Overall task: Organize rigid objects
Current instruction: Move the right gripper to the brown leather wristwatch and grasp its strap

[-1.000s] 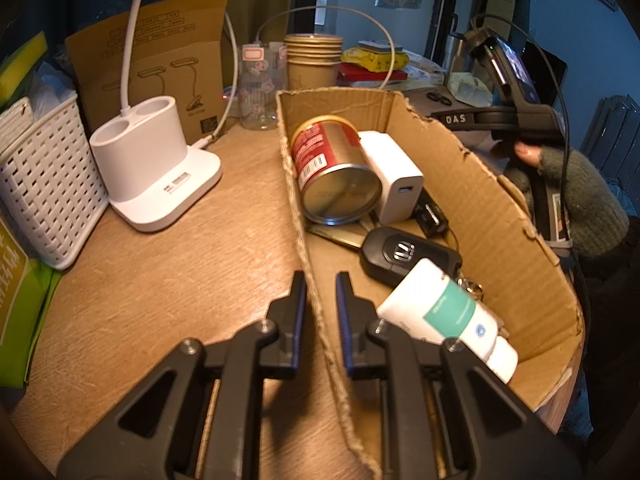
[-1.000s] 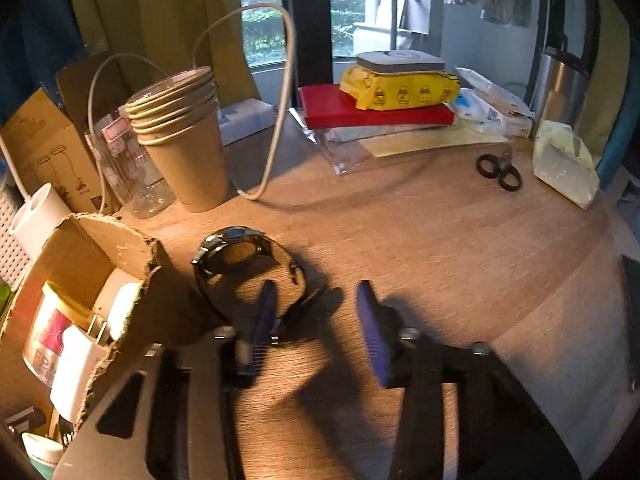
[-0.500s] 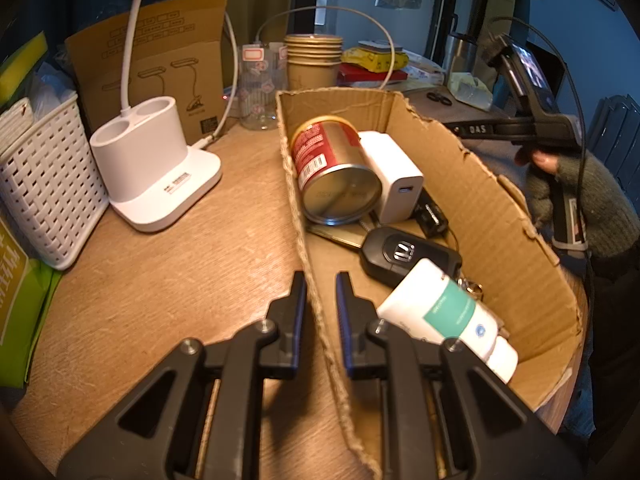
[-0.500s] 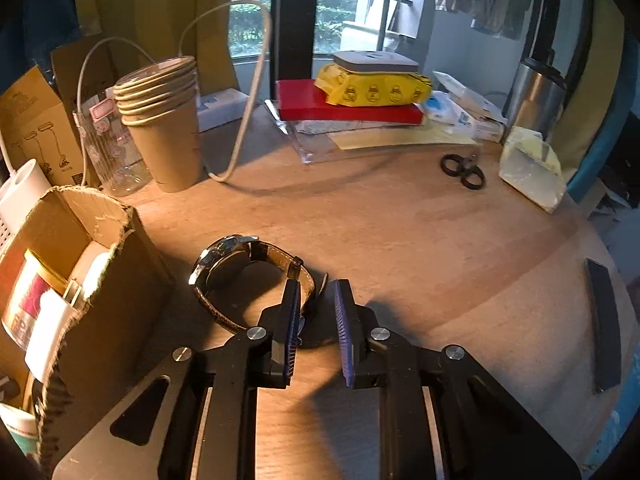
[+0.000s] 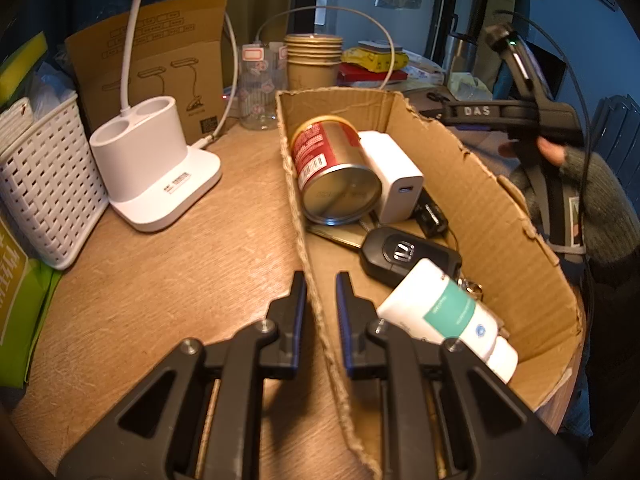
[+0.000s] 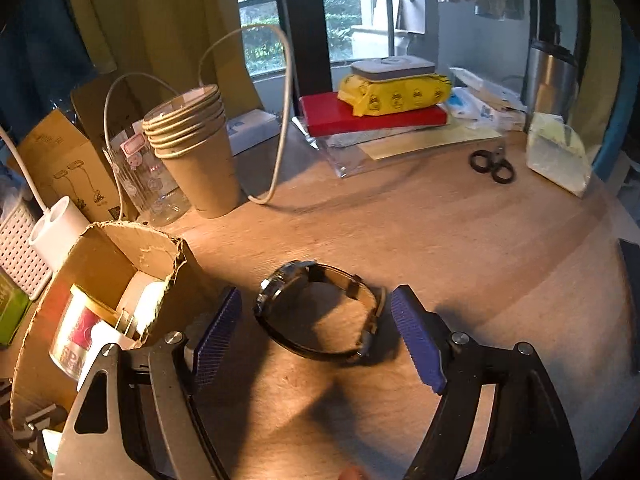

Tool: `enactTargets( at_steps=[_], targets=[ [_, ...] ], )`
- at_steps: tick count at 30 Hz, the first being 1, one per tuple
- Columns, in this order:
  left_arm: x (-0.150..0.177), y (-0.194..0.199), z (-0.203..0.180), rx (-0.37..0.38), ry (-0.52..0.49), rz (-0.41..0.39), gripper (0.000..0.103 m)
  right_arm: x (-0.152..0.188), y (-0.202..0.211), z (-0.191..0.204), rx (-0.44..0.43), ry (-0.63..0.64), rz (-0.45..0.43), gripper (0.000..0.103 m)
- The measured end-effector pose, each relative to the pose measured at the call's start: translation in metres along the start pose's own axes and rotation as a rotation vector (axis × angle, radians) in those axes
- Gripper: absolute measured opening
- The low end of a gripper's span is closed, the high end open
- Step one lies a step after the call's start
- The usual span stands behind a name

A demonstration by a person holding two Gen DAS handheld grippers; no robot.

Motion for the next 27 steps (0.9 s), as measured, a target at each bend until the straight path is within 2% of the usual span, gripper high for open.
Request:
enactTargets(
  at_steps=[10, 13, 17, 27],
  targets=[
    [0.000, 0.000, 0.000, 0.000, 0.000, 0.000, 0.016, 0.012, -0.025, -0.008, -0.011, -0.036, 0.059, 0.081],
    [0.000, 0.000, 0.000, -0.001, 0.000, -0.001, 0.016, 0.012, -0.024, -0.008, -0.014, -0.036, 0.054, 0.078],
    [0.000, 0.000, 0.000, 0.000, 0.000, 0.000, 0.016, 0.012, -0.021, -0.009, -0.009, -0.040, 0.042, 0.068],
    [0.000, 0.000, 0.000, -0.001, 0.000, 0.000, 0.016, 0.011, 0.002, -0.011, 0.008, -0.032, -0.013, 0.066]
  ],
)
Point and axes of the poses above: each gripper's, at about its wrist camera, not at the fingertips, and y roughly against the way its jaws point, z to its left, x to its underside, the point moved 5 cm from there along -y, roughly the way its jaws point, and after that the axes turned 11 degrees about y, right-handed, at the moved point
